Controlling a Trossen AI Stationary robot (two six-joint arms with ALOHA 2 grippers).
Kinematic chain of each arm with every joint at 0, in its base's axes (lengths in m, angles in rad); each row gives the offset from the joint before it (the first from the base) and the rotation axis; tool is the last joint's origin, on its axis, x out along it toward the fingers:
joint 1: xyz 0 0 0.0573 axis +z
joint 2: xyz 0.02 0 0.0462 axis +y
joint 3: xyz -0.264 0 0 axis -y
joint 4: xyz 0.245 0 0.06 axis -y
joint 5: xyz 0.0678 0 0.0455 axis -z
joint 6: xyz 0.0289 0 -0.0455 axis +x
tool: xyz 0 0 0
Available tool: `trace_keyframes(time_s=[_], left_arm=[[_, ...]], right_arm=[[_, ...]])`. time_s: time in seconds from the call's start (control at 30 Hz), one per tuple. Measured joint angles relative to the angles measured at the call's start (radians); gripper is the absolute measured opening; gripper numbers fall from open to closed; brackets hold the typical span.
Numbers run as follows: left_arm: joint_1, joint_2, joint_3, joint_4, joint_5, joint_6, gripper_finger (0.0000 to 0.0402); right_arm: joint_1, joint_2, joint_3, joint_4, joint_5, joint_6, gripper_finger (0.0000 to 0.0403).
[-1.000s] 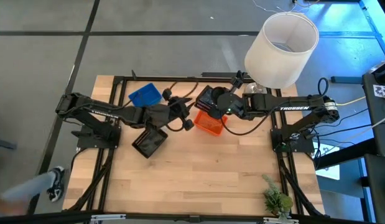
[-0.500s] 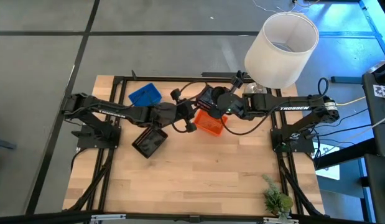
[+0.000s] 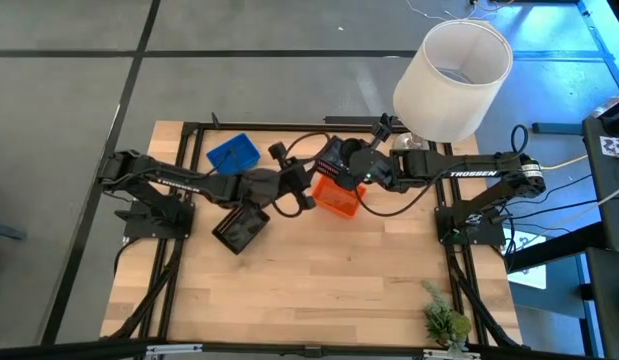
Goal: Stack baskets by color
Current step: Stack the right black bin on top of the left black bin
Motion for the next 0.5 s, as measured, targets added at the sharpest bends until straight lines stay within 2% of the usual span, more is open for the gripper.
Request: trace_keyframes(time_s=[0.2,0.37,0.5], left_arm=[[0.034,0.001,0.000,-0.002,0.015,-0.066,0.0075],[0.062,0.006,-0.001,-0.003,0.096,-0.110,0.0075],[0.066,0.006,-0.001,-0.004,0.103,-0.122,0.0075]], right_arm=[[0.000,0.000,0.000,0.000,0.000,0.000,0.0000],[0.000,0.000,0.000,0.000,0.000,0.000,0.0000],[0.000,0.000,0.000,0.000,-0.001,0.001,0.0000]])
